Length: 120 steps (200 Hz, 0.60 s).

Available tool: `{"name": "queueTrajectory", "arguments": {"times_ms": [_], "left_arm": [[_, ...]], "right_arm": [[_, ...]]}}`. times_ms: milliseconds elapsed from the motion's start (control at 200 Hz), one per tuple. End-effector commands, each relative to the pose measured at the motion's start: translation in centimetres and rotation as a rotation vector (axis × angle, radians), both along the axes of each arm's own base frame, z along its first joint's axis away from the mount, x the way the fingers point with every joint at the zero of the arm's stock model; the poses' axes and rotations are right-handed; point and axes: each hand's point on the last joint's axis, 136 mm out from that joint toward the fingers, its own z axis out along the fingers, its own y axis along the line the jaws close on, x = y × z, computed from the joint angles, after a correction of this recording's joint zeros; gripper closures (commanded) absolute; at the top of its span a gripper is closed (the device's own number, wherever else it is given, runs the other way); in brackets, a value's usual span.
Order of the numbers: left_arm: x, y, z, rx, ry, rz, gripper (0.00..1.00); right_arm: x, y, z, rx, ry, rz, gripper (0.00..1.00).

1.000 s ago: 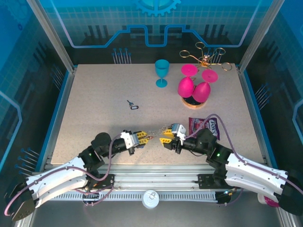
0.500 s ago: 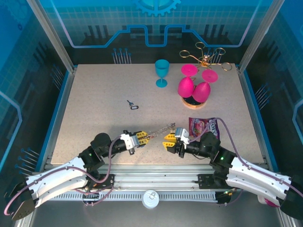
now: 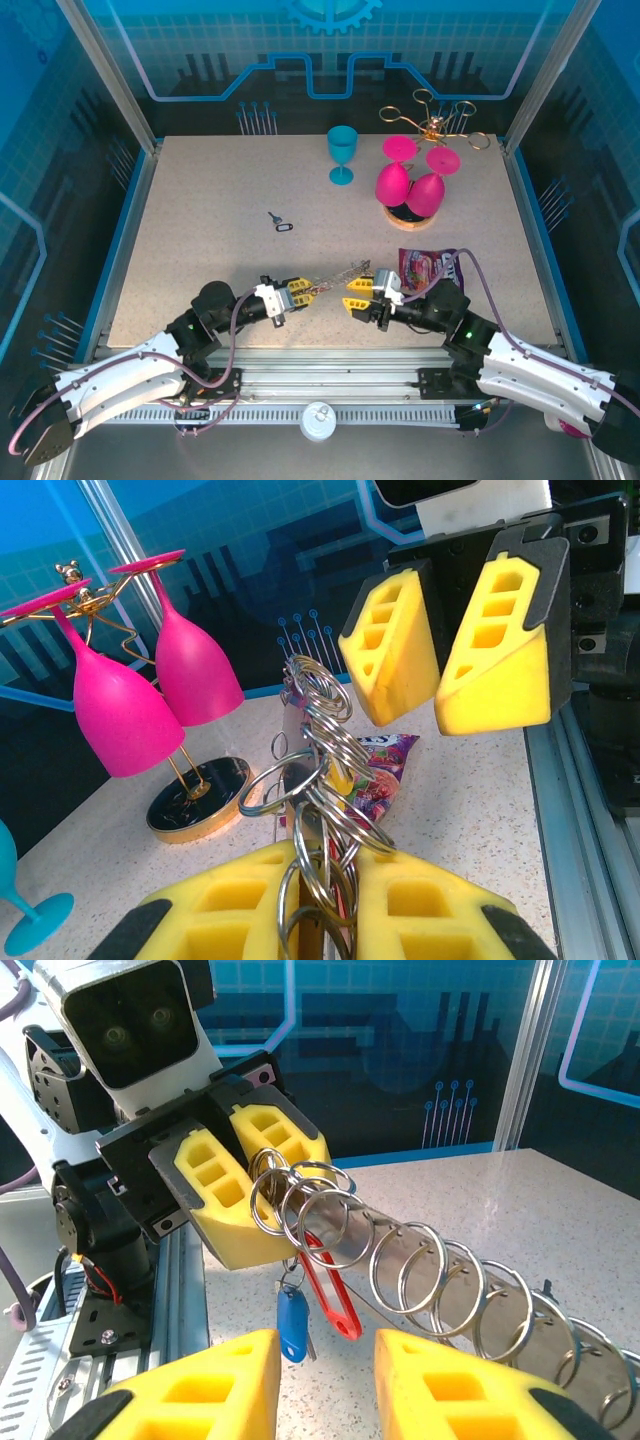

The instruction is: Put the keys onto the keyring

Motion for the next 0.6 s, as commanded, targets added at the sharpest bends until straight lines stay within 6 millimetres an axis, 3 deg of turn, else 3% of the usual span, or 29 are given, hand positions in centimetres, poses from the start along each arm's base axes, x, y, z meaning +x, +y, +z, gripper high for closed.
{"name": "queueTrajectory", "arguments": {"times_ms": [0,595], "left_arm": [[-0.54,-0.18,1.61,-0.036,-0.064,-0.025,1.0],[-0.87,-0.43,1.05,-0.007,-0.054,-0.047,1.0]], "right_arm": [[0.43,-0.18,1.5,0.042,-0.048,-0.03,0.67],[0.94,0.19,2.18,0.07,-0.038,-0.041,0.6]]}}
